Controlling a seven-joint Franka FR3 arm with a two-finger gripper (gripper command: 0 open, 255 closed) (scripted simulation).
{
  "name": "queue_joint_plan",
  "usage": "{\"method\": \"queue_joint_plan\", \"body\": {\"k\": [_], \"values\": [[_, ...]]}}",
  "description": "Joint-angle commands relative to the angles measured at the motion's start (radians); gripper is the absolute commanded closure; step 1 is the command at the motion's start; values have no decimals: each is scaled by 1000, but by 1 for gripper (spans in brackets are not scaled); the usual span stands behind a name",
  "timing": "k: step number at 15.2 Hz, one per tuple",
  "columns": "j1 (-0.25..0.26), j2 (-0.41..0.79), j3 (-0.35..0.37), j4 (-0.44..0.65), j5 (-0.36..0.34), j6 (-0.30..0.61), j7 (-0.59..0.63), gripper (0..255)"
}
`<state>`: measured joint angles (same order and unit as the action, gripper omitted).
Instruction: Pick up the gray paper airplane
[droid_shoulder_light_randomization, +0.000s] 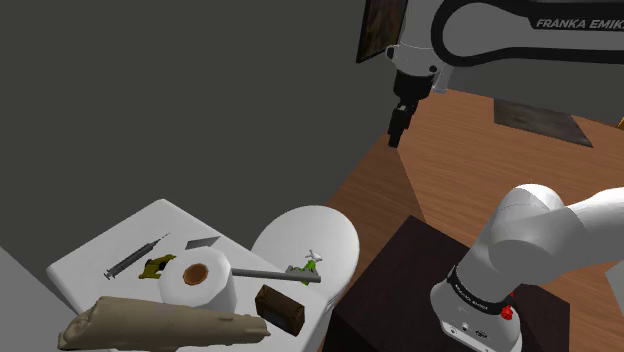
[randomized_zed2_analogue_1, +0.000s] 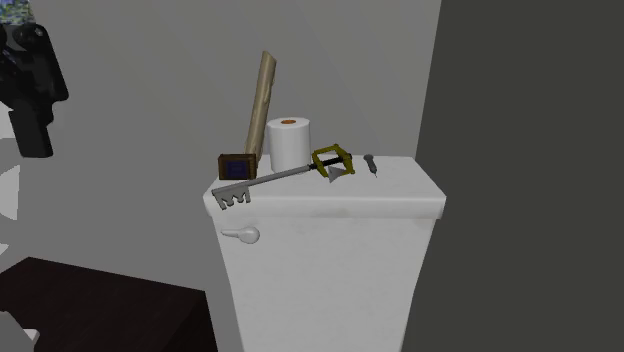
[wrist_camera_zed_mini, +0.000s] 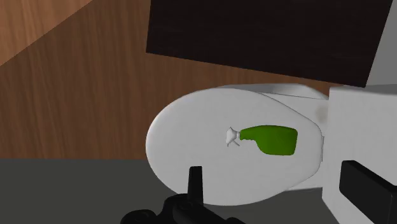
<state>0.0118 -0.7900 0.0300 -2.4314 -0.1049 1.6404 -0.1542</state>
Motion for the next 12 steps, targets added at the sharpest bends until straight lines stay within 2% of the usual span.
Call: {"method": "queue_joint_plan", "body": {"k": [1,7,12], "values": [[0,0,0,0,0,0,0,0],[21,-35,141,-88,130,77,254,0],[36,-5,271,-115,235,166,466,0]]}}
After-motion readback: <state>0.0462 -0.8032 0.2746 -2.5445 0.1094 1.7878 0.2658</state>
